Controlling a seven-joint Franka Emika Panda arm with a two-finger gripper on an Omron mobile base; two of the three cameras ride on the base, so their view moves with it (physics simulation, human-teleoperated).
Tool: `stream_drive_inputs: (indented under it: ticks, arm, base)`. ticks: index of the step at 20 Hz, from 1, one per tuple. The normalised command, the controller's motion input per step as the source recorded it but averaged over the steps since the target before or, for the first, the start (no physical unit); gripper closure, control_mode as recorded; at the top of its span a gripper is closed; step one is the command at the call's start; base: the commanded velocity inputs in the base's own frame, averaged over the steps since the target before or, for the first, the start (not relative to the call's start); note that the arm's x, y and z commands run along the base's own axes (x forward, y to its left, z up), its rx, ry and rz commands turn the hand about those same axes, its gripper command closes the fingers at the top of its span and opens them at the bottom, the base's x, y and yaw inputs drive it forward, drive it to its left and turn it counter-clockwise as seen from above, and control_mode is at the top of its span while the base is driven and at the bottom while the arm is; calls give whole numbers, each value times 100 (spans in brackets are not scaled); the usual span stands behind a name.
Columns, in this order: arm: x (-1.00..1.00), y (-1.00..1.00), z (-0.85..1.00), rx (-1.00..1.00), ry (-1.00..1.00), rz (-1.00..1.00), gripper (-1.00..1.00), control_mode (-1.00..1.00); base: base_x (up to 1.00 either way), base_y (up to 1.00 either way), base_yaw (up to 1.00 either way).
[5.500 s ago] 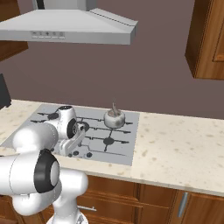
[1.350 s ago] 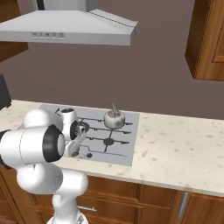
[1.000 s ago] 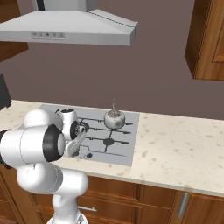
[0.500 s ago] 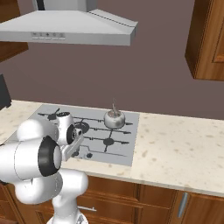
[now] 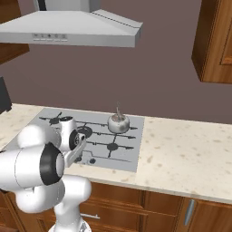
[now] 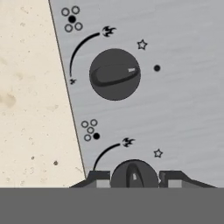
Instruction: Lower the heat of the kettle.
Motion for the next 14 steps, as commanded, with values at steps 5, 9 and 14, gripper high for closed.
stream_drive_inputs:
  ticks: [5,9,14]
  arm:
    - [15,0,-1,0,13,-1,100,-100]
    - [0,0,-9,0,0,-8,100,-100]
    - [0,0,-3,0,0,-22,100,-100]
  base:
    - [0,0,0]
    - [0,0,0]
    - [0,0,0]
